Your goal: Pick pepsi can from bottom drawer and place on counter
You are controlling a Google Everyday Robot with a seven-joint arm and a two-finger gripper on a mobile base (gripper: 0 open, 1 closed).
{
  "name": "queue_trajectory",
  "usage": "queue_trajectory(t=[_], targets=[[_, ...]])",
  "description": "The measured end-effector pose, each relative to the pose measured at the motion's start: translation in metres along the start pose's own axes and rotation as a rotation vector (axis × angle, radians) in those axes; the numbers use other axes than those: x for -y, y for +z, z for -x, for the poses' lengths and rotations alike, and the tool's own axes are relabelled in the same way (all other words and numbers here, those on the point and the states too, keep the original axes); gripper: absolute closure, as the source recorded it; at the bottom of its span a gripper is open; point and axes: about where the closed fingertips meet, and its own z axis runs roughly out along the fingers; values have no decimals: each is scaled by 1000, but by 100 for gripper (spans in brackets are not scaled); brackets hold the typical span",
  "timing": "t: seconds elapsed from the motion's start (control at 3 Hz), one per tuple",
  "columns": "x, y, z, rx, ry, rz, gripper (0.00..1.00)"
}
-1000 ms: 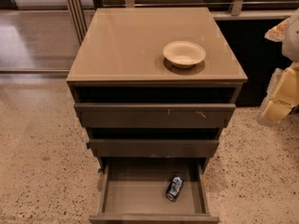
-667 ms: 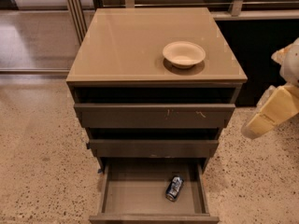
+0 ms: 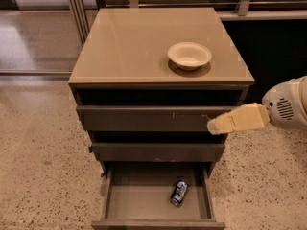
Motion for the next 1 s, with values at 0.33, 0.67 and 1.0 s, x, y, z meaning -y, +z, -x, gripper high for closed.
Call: queue_trajectory(t=[0.33, 0.67, 1.0], targets=[[9, -1, 19, 75, 72, -35, 0], [19, 19, 2, 59, 131, 11, 0], [31, 89, -26, 18, 312, 89, 0]])
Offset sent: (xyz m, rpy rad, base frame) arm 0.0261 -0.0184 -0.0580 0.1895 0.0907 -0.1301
